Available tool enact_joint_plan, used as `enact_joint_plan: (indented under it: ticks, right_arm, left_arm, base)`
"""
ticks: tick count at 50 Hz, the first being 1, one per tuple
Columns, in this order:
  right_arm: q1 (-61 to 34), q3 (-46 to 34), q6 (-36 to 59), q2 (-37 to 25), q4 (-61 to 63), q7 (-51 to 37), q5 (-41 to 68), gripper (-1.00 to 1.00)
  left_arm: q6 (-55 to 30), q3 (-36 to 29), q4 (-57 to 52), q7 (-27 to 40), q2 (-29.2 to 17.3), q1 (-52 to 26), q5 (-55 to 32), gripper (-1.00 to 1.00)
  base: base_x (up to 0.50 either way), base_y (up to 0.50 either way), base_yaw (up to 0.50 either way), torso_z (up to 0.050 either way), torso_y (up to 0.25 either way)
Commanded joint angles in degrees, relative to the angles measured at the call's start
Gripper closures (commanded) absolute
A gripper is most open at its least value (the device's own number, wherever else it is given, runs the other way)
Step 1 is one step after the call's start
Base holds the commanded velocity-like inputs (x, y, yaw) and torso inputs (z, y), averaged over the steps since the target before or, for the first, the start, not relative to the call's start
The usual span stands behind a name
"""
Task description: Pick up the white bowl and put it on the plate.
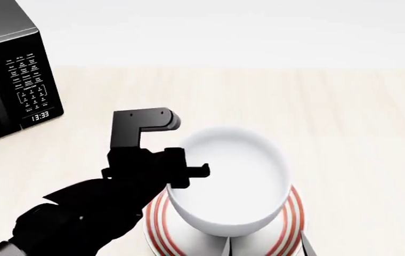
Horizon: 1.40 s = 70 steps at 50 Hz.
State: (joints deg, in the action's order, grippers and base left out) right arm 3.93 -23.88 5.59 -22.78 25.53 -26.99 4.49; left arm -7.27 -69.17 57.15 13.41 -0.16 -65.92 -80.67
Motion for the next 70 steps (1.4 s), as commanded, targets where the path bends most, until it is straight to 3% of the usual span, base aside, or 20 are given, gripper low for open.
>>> enact_joint_plan:
  ticks: [1, 26, 70]
  right_arm:
    - [0.0, -0.3, -0.1, -0.1, -0.2, 0.0, 0.0, -1.00]
    - [-0.4, -0.5, -0.1, -0.3, -0.5, -0.1, 0.2, -1.00]
    - [-0.5, -1.0, -0.2, -0.8, -0.5, -0.5, 0.4, -1.00]
  left_arm:
    - [3.8, -6.3, 1.7, -0.6, 0.1, -1.4, -6.2, 1.00]
    - [8.7, -19.0, 3.7, -1.4, 0.1, -2.6, -18.1, 1.00]
    - [10.1, -22.3, 3.3, -2.8, 0.2, -1.6, -22.4, 1.00]
  base:
    - [0.00, 0.00, 0.00, 0.000, 0.000]
    - [0.00, 0.00, 0.00, 0.000, 0.000]
    - [0.00, 0.00, 0.00, 0.000, 0.000]
